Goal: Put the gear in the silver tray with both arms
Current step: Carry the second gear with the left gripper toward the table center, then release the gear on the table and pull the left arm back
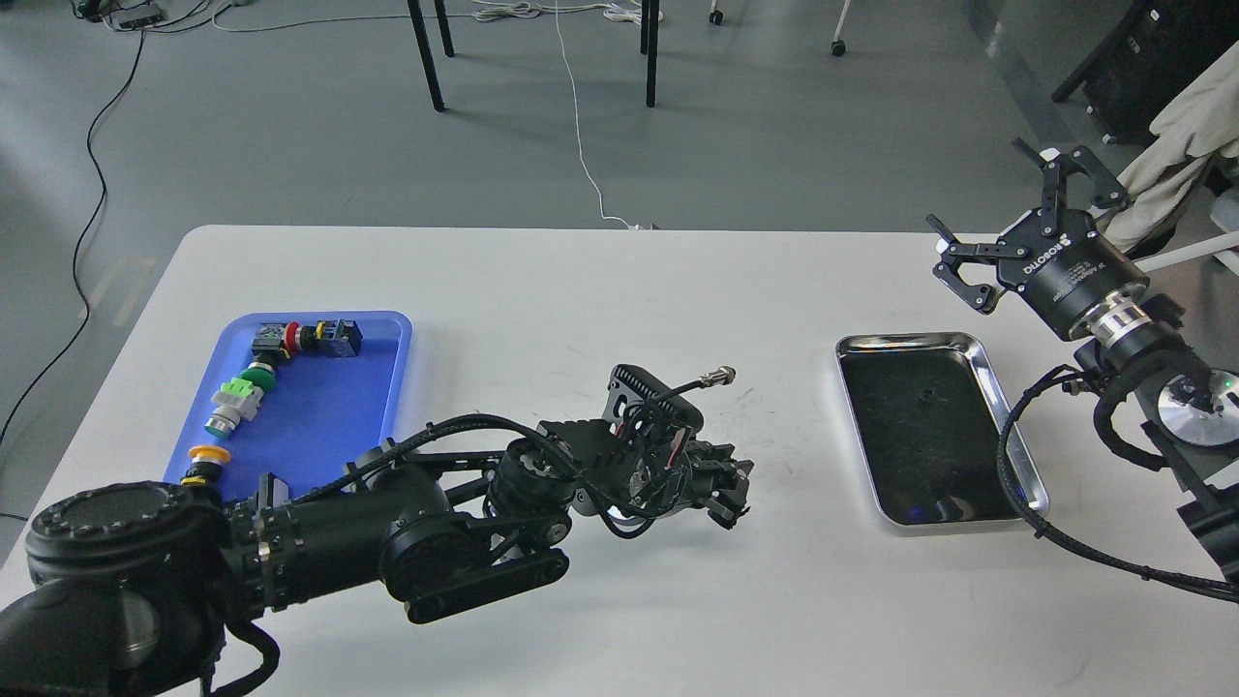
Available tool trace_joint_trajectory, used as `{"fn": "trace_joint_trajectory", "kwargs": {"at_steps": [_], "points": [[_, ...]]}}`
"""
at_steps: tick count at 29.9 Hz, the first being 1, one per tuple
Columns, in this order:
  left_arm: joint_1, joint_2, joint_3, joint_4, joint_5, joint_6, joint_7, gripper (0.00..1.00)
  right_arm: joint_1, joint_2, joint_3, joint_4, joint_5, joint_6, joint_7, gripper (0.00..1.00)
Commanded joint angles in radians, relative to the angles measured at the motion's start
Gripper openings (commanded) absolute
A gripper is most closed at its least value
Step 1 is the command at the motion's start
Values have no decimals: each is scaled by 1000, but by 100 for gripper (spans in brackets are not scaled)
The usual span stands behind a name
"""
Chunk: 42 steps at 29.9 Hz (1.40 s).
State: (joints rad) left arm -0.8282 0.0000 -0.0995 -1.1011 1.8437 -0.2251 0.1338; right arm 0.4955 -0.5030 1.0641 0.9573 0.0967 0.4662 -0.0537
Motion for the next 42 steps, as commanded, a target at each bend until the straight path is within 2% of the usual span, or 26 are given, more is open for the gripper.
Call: {"fn": "trace_joint_trajectory", "kwargs": {"at_steps": [1,12,21,25,33,39,42], "points": [[20,0,1,-17,0,6,10,2,0,1,-1,1,0,0,0,98],[53,0,1,-34,-4,12,15,9,2,0,-3,9,0,-1,0,98],[84,0,1,-31,-8,47,15,32,-5,8,-9,11,0,-1,0,98],[84,0,1,-31,-23,61,15,37,-5,11,-12,18,0,-3,0,98],[84,0,1,-31,-40,122,4,64,-6,11,-18,54,-2,-34,0,98],[81,0,-9,-22,-104,190,3,95,-8,9,-19,98,-11,-38,-1,98],[87,0,-93,7,-156,228,-2,98,-12,1,-50,150,-18,-40,-2,98]]}}
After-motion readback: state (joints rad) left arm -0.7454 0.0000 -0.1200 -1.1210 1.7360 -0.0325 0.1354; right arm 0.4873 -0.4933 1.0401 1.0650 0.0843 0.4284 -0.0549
